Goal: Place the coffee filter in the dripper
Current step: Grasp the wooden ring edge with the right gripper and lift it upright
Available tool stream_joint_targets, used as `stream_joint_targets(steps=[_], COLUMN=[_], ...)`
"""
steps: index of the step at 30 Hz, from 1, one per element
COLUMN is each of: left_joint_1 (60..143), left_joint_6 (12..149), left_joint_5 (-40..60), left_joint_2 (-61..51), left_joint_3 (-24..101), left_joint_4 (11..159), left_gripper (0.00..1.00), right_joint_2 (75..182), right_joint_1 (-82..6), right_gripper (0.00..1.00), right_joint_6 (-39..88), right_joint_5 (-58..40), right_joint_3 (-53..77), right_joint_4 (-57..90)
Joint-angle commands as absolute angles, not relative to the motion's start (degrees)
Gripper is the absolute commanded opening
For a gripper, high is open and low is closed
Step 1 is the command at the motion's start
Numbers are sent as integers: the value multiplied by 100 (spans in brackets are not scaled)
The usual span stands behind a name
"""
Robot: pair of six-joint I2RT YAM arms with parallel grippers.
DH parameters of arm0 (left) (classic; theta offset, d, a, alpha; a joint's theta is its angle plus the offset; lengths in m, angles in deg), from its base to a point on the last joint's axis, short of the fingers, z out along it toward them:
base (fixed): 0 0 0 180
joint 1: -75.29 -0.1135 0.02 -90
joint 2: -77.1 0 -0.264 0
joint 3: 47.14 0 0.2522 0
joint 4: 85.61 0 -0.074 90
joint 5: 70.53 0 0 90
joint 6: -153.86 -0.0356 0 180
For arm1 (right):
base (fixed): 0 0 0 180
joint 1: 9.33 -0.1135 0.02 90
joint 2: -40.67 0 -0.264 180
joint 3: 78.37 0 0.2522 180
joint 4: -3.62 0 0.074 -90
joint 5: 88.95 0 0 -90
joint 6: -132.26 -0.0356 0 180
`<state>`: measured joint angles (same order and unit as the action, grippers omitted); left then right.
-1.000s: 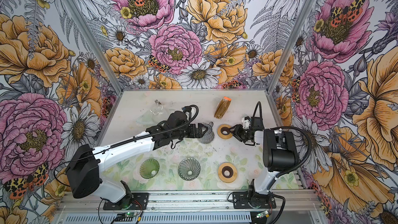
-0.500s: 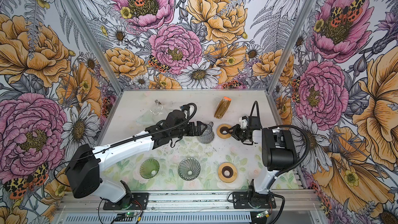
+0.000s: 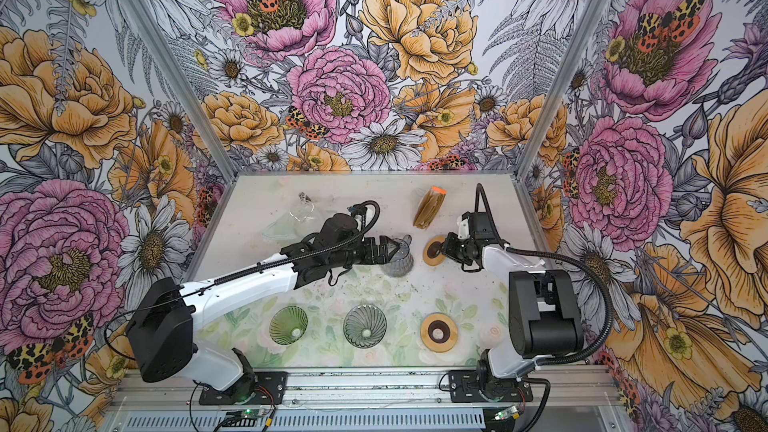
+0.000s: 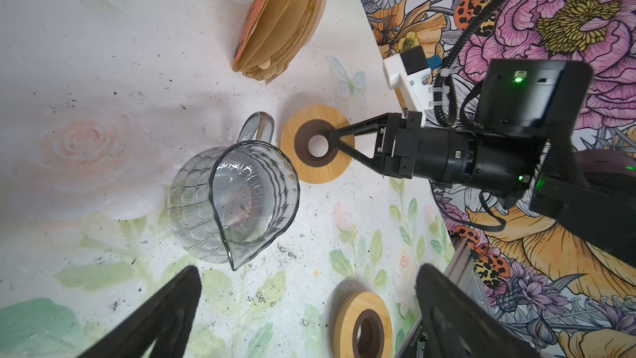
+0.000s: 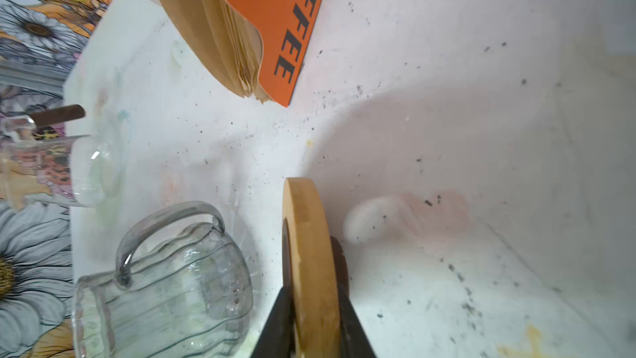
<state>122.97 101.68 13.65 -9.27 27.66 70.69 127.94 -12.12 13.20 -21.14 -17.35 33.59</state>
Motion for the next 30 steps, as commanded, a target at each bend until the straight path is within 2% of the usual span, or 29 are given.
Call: stream_joint_targets(steps=[1, 8, 18, 30], left_joint_1=[12204, 12135, 12130, 12095], left_joint_6=[10236, 10237, 10233, 10244], left_joint_5=[1151, 812, 929, 1052], left_joint_2=[-823, -839, -929, -807], left_joint_3=[2674, 2744, 2832, 2726], left_joint_4=[7333, 7440, 7292, 7106], left_gripper=[99, 99, 99, 99], right_joint_2=[12433, 12374, 12646, 13037], right_joint_1=[-1558, -2315, -2835, -3169], right_gripper=[13, 12, 15, 28], right_joint_6=[1712, 1802, 1989, 2088], right_joint_5=[-721, 717, 1237, 1323], right_joint_3=[-1528, -1116, -751, -577], right_joint_4=[4456, 5492, 5841, 5843])
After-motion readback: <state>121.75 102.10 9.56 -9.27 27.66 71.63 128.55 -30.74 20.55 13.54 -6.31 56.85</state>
